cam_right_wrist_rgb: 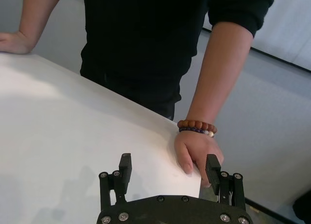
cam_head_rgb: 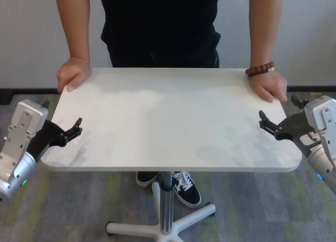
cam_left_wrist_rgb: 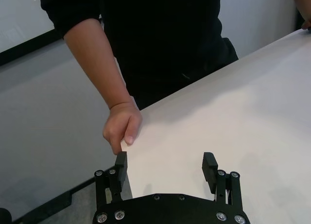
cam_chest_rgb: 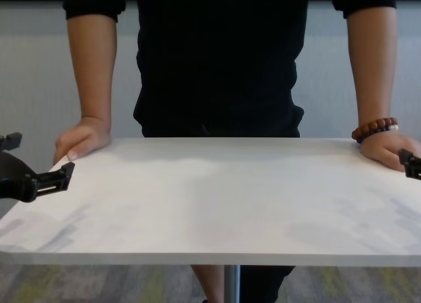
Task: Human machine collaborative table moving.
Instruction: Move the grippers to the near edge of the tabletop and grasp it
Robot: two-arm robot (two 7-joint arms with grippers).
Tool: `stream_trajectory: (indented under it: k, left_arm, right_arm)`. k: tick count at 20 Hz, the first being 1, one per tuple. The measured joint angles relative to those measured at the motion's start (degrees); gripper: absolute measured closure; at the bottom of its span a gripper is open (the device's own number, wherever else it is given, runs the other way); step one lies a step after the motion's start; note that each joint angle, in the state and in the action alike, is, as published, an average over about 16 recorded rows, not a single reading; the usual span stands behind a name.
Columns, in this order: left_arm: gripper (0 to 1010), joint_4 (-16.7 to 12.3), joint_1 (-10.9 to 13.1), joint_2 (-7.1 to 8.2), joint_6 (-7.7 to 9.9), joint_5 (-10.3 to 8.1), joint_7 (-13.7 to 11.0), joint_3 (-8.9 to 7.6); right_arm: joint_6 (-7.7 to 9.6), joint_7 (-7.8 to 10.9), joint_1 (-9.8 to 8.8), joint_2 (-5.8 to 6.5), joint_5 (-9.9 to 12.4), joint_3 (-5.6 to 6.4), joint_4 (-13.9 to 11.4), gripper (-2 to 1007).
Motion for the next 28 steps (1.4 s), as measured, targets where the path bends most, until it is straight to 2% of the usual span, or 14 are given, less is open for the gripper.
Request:
stream_trajectory:
  k: [28]
  left_arm:
    - [10, 0.0, 0.0, 0.0, 0.0, 0.0, 0.0, 0.0]
  right_arm:
    - [0.0, 0.0, 0.0, 0.0, 0.0, 0.0, 0.0, 0]
